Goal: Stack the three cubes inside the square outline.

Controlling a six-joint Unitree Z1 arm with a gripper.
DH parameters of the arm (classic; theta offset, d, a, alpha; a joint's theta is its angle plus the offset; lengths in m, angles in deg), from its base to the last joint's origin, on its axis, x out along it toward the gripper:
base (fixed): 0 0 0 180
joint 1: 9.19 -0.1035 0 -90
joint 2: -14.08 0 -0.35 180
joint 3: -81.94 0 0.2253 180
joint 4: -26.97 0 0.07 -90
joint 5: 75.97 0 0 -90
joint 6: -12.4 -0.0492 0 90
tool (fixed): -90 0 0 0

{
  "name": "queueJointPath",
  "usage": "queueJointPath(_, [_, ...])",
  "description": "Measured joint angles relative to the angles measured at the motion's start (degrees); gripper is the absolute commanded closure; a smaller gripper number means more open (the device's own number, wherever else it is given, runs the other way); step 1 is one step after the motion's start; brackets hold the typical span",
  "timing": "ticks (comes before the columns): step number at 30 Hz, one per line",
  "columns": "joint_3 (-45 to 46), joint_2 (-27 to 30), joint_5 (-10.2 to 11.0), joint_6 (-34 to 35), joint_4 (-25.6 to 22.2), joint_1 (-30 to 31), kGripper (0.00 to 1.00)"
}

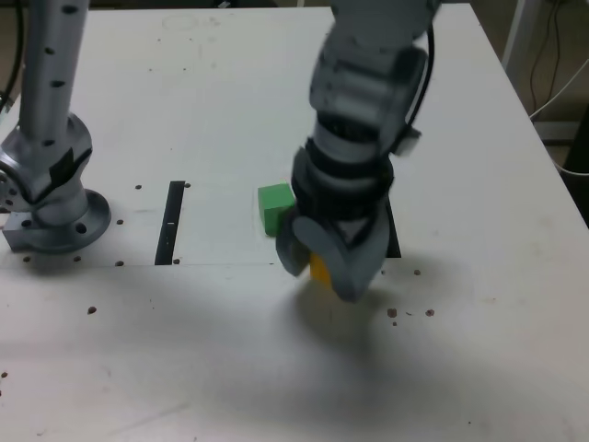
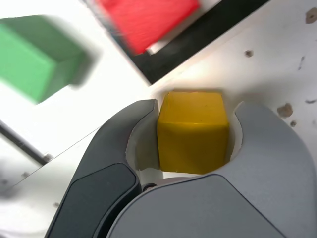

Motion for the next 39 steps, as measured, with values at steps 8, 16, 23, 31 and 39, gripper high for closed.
queueJointPath(8, [-4.5,3.8,3.9,2.4,-8.7,0.0,0.54])
queueJointPath(16, [-9.0,4.2,4.2,1.5,-12.7,-3.9,0.54])
queueJointPath(23, [-10.3,4.2,1.9,1.8,-13.3,-7.8,0.54])
queueJointPath(31, [-13.6,3.6,-0.1,6.8,-15.9,-12.1,0.54])
queueJointPath(39, [-16.6,3.2,-2.9,12.5,-18.0,-14.5,0.54])
